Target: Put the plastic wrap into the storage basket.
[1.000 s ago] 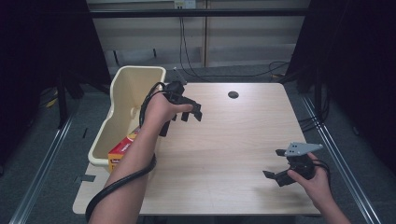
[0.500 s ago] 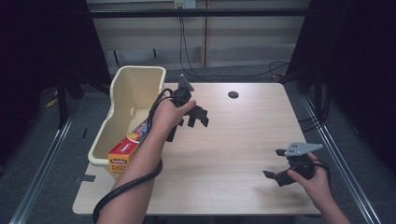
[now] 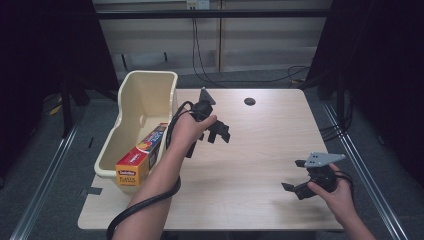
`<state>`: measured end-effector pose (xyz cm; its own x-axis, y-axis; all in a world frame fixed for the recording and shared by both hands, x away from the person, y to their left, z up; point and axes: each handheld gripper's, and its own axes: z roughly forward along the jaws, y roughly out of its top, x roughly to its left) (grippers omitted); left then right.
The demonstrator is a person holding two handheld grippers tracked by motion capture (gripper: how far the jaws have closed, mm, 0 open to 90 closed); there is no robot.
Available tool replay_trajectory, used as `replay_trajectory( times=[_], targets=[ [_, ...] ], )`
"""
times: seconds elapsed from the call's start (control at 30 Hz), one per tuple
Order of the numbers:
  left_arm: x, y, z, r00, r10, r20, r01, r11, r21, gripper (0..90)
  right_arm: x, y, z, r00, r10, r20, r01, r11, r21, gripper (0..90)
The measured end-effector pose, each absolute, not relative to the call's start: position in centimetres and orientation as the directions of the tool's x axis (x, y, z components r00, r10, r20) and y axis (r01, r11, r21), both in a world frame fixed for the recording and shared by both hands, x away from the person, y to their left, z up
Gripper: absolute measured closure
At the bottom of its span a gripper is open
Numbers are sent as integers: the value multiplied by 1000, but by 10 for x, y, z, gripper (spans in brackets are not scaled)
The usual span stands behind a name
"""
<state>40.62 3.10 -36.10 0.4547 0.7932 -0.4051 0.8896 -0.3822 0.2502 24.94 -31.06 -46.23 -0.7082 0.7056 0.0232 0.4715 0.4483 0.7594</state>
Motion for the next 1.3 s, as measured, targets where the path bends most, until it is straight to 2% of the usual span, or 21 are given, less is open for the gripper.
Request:
replay_trajectory(
  times=[1.3],
  targets=[
    [386, 34, -424, 509, 747, -428, 860, -423, 285, 63, 252, -312, -467, -706, 708, 23, 479, 453, 752, 25]
  ],
)
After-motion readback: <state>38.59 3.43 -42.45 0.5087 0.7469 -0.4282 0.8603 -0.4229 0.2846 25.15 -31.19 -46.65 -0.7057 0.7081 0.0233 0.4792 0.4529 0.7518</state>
